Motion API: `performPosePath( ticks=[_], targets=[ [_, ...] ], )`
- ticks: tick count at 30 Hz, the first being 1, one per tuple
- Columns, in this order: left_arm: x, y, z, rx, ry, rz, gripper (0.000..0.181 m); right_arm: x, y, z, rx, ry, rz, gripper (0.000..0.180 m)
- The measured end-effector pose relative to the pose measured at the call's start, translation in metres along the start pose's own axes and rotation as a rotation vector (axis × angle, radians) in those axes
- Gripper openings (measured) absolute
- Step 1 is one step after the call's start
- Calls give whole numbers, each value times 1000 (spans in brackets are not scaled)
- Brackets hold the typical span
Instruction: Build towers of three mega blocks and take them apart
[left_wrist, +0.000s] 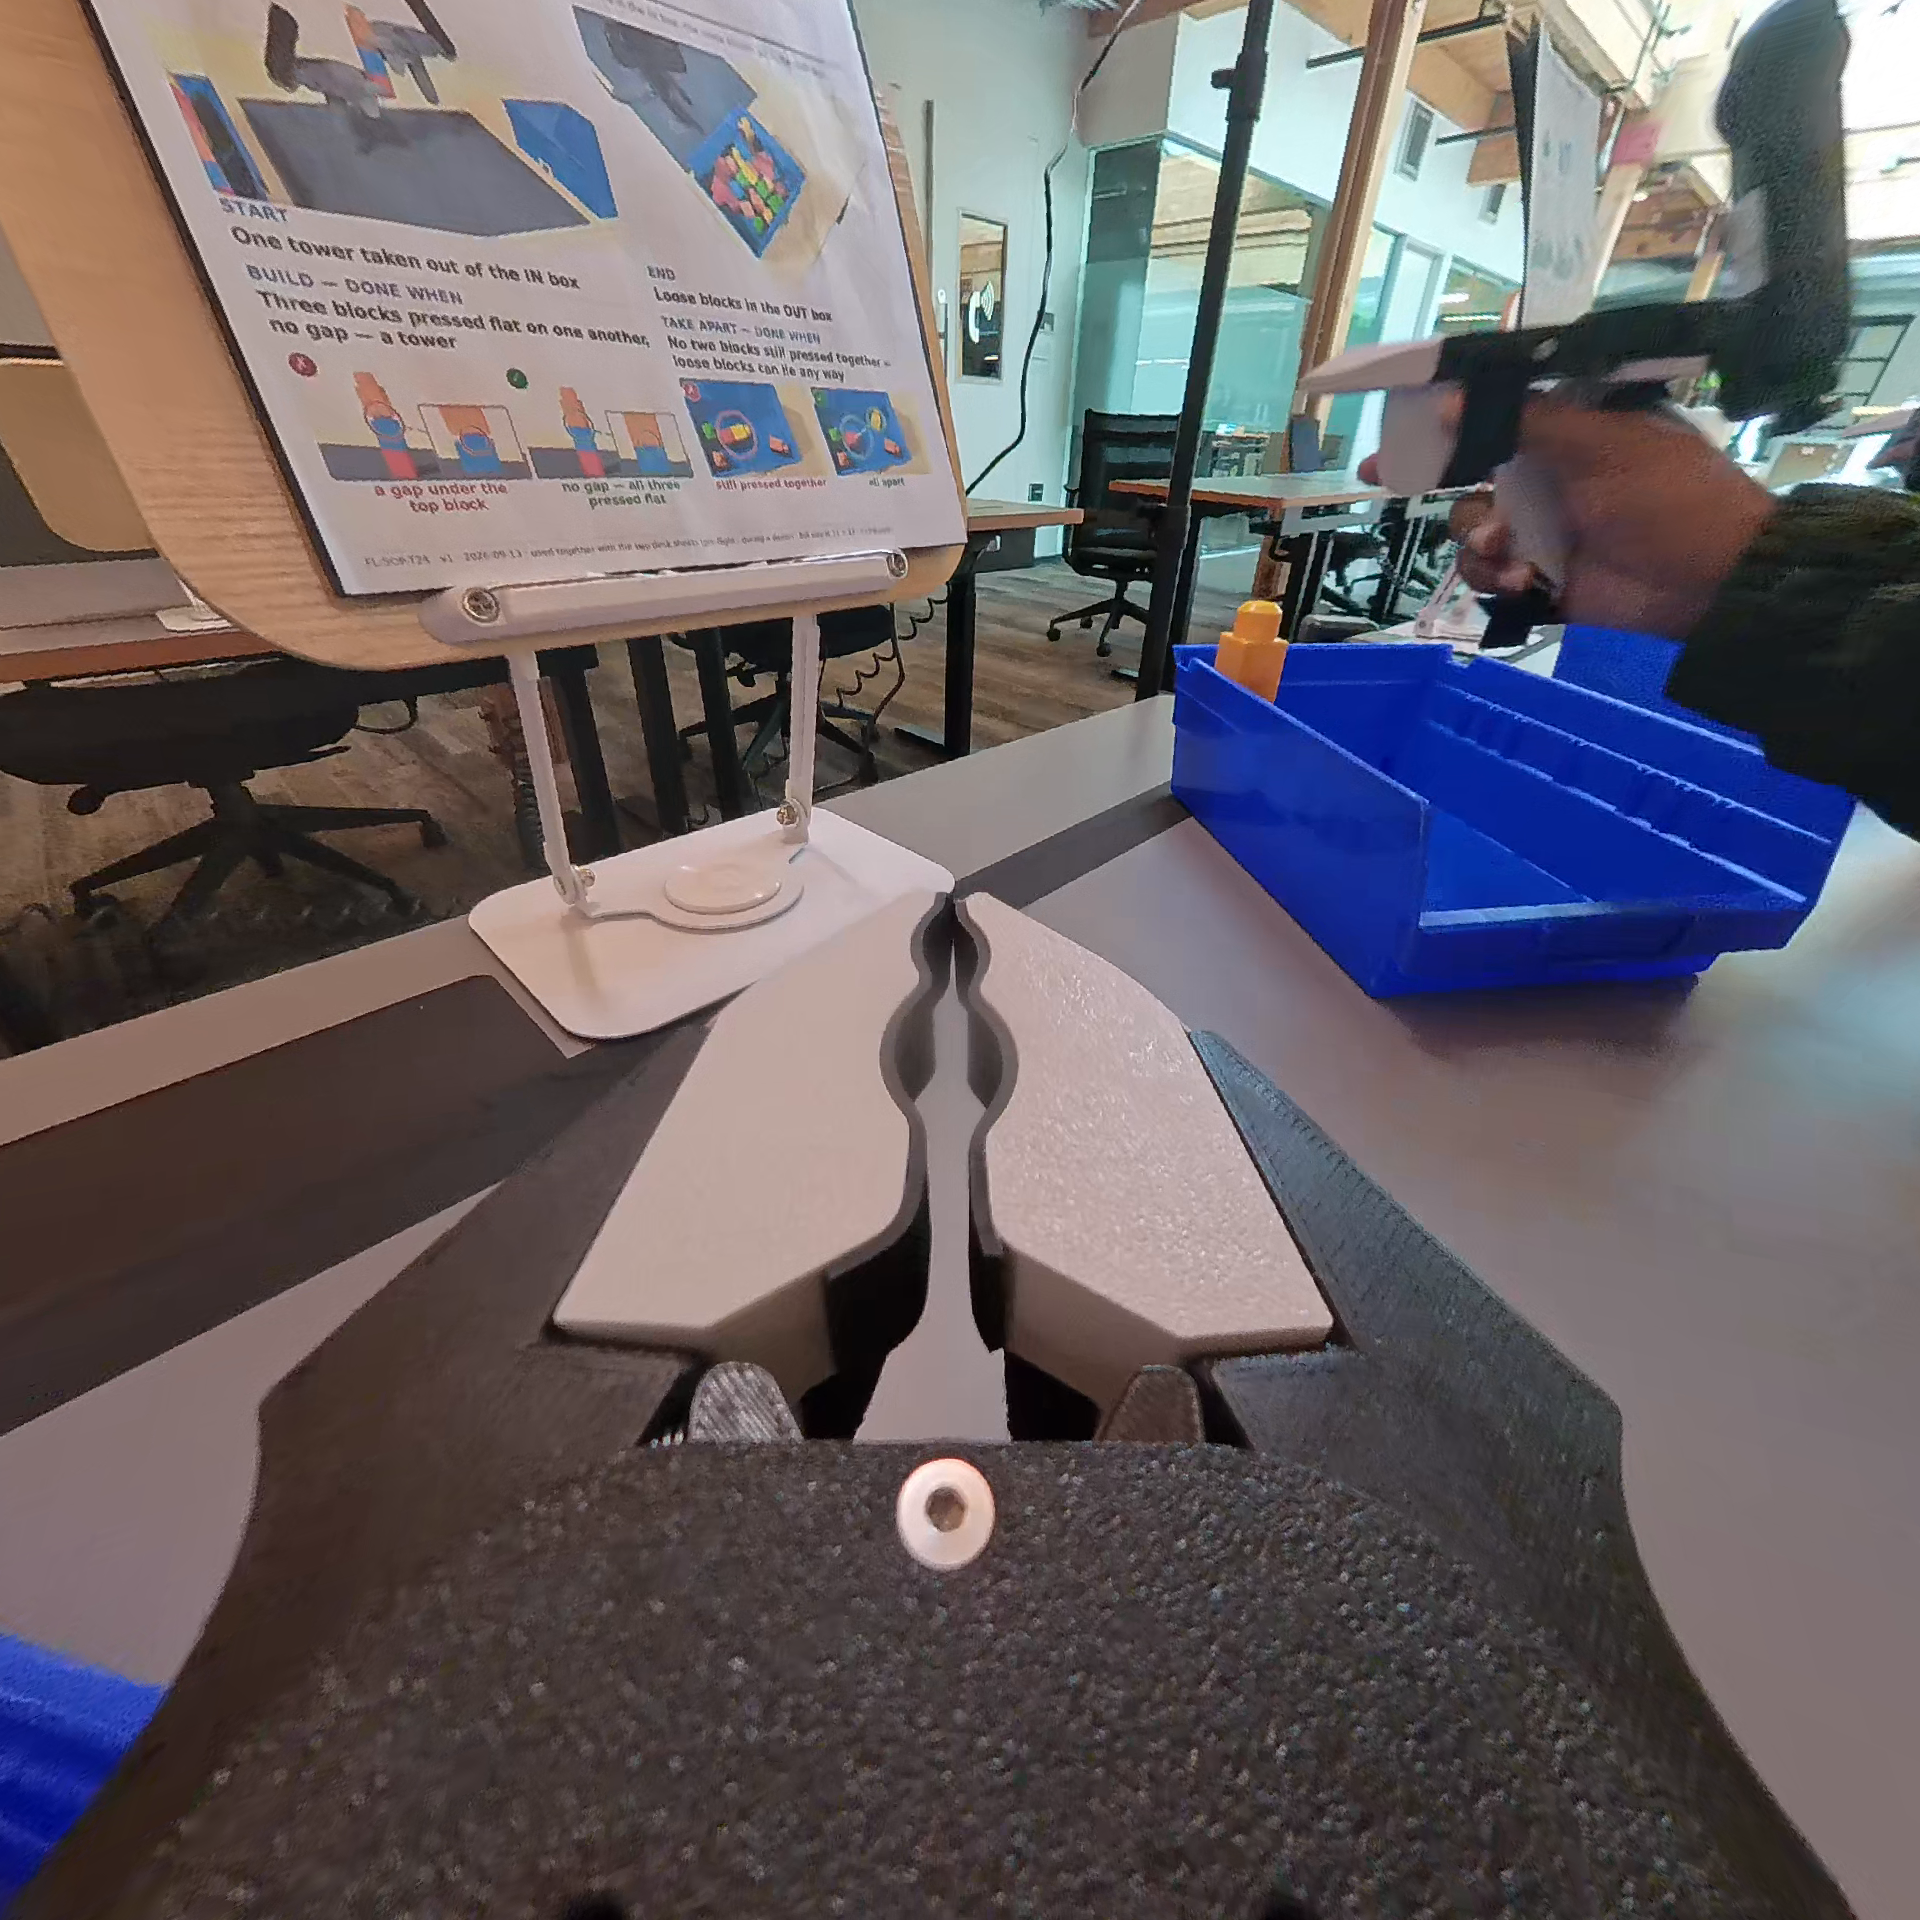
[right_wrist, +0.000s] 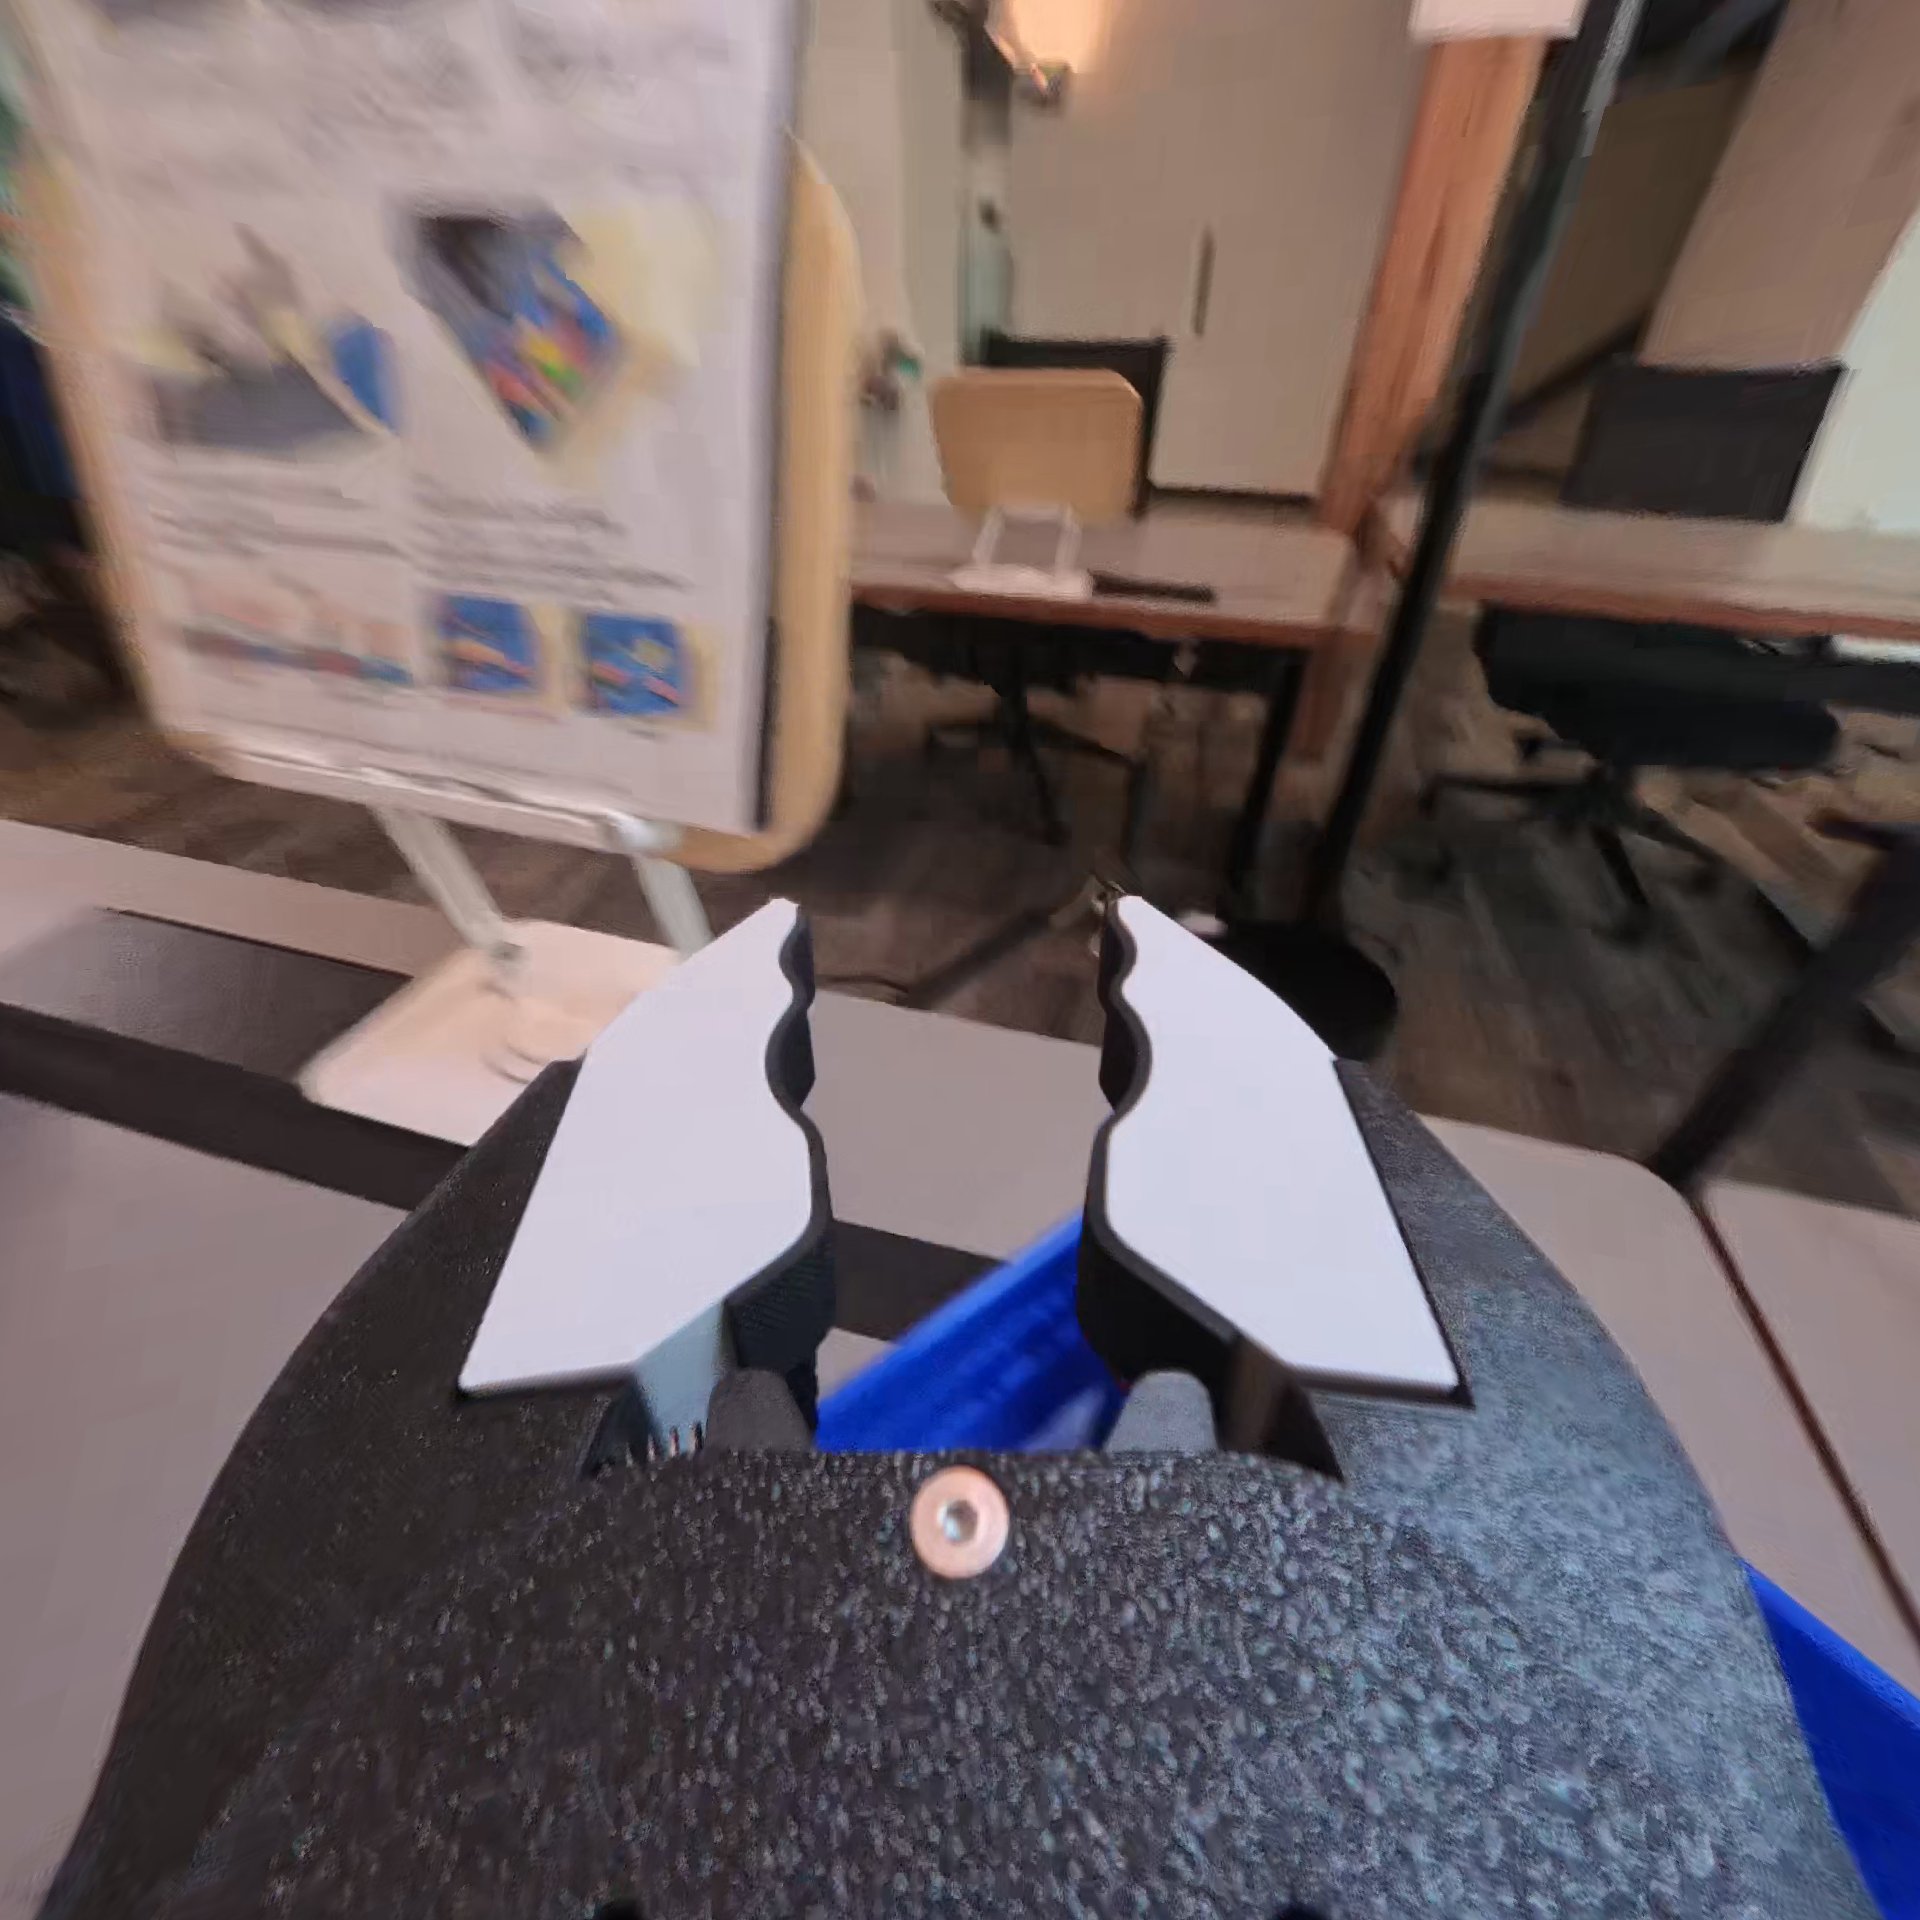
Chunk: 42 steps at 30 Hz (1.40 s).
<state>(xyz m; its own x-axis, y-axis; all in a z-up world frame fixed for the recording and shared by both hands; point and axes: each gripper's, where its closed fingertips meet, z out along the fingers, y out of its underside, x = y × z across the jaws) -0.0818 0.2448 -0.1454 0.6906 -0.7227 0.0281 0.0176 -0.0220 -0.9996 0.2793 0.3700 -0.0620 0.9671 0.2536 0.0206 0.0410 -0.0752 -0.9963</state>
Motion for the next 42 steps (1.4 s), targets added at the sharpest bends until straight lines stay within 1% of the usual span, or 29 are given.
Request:
performPosePath(
  ticks=[3,4,6,7,8,9,10,12,14,15,16,18,20,23,26,29,35,37,42],
  targets=[
    [0,-9,-3,9,-25,20,0,-78,-38,-35,126,-178,48,55],
    [-2,-14,-6,10,-42,35,0,-104,-45,-50,161,-233,76,56],
    [-9,-27,-15,13,-91,83,0,-150,-52,-77,236,-319,151,53],
    [-17,-38,-23,17,-129,114,0,-170,-48,-86,244,-351,177,49],
    [-26,-51,-33,26,-167,136,0,-189,-38,-92,222,-371,191,40],
    [-36,-65,-46,29,-191,135,0,-206,-25,-95,188,-397,192,22],
    [-48,-78,-60,18,-216,107,0,-222,-10,-99,163,-422,189,1],
    [-74,-97,-96,11,-287,36,0,-247,23,-101,104,-467,168,0],
    [-105,-101,-132,-11,-411,-1,0,-258,54,-97,63,-472,124,0],
    [-120,-96,-148,-39,-479,-5,1,-260,68,-93,32,-479,97,0],
    [-134,-87,-159,-83,-533,-14,6,-260,77,-90,12,-481,81,0],
    [-150,-58,-168,-223,-567,-46,16,-255,81,-86,20,-479,116,0],
    [-161,-23,-167,-375,-576,-85,31,-251,84,-84,8,-494,163,1],
    [-168,31,-154,-548,-544,-141,46,-246,89,-83,5,-483,161,1],
    [-177,72,-150,-703,-579,-130,51,-245,92,-82,-3,-485,169,1],
    [-176,86,-139,-724,-563,-140,47,-247,92,-82,-6,-493,157,1],
    [-183,107,-140,-840,-613,-71,43,-251,92,-83,-5,-507,144,1],
    [-185,114,-139,-867,-625,-43,35,-253,91,-84,-7,-516,146,1],
    [-188,114,-141,-890,-647,7,33,-257,93,-85,-16,-536,130,1]
  ],
)
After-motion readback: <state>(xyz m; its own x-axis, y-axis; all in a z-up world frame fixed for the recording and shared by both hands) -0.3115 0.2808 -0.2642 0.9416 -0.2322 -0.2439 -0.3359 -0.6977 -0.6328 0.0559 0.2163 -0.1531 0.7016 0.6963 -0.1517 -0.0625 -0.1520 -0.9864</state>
